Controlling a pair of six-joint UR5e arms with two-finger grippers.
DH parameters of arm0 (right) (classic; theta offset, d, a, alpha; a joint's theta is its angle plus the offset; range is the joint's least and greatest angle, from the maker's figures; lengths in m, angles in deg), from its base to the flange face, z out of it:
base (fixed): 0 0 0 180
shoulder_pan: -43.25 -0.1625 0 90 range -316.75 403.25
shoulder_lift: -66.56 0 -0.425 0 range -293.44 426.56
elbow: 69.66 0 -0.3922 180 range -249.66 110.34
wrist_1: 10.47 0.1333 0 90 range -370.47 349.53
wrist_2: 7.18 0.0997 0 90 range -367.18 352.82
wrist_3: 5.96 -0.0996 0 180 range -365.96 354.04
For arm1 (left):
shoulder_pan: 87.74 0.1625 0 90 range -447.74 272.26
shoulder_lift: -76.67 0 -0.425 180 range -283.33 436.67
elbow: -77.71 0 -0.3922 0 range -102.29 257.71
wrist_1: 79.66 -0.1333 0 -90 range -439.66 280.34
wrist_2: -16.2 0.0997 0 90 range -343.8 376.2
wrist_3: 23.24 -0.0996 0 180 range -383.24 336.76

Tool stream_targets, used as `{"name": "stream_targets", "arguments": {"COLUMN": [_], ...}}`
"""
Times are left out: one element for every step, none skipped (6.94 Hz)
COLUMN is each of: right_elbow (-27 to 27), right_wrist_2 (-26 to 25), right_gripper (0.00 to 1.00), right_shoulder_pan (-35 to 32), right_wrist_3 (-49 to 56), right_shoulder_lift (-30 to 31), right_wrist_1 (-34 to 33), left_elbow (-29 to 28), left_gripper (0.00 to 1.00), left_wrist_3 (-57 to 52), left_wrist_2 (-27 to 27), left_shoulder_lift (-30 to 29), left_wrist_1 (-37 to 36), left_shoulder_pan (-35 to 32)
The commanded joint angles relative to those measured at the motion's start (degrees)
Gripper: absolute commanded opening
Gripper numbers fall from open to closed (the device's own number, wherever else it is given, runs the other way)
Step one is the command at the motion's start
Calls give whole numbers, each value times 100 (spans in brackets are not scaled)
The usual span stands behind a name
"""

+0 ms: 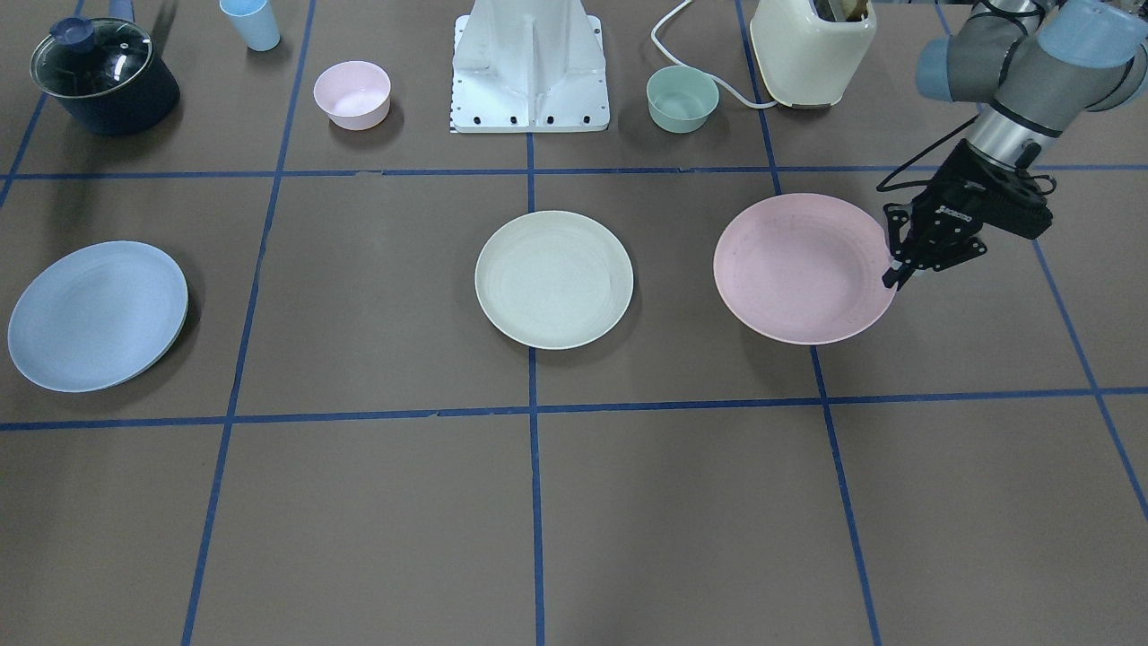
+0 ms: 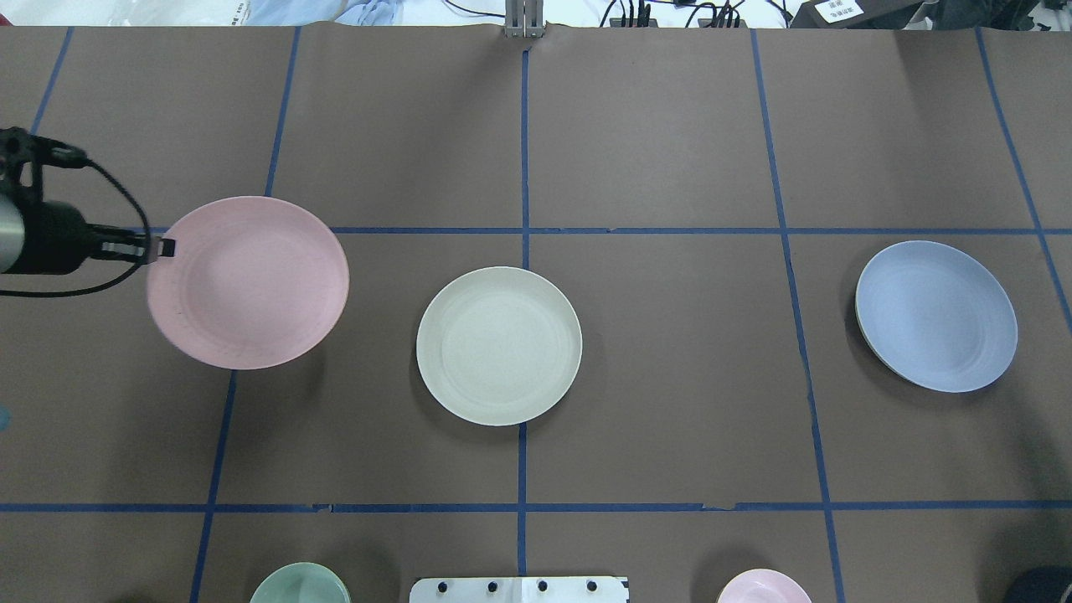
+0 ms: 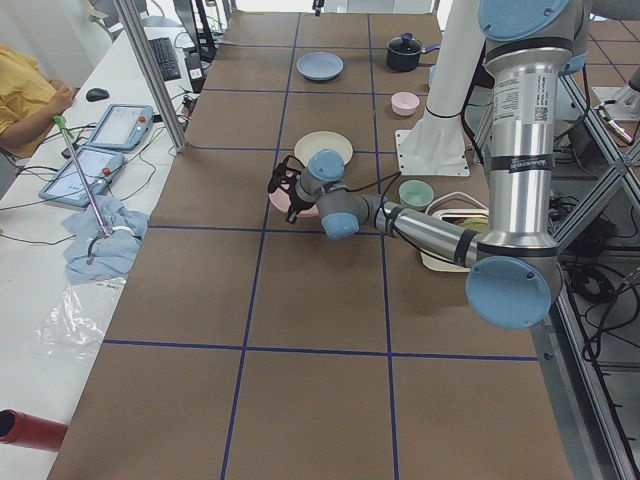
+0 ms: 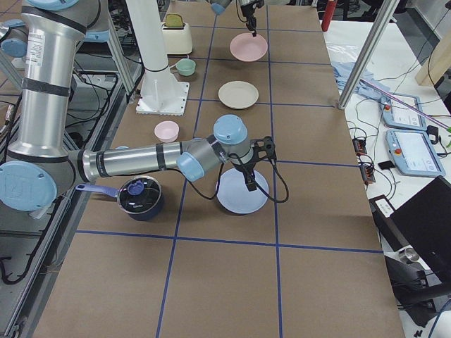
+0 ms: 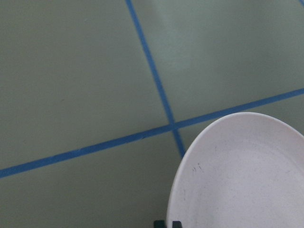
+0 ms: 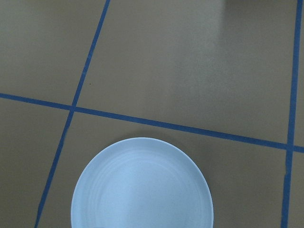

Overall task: Stack three plates with pink and blue
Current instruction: 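Carry the pink plate over the cream plate and lower it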

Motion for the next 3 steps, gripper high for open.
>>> {"name": "stream_targets", "arguments": {"right_elbow": [-4,-4,-4], "right_wrist_2": [7,-2,7], "right_gripper": [100,100,100], "right_shoulder_pan": [0,0,0], "right_wrist_3": [0,0,0], "right_shoulder_lift": [17,9,8], "right_wrist_1": [0,0,0], "left_elbow": [209,105,-88], "left_gripper": [0,0,0], "left_wrist_3": [1099,1506,1745], "left_wrist_2": [607,1039,1322], "left_shoulder_lift": [-1135,-1610,-1788], "left_wrist_1": [-1171,-1680,-1728], "left_shoulder_pan": [1052,1624,1908]}}
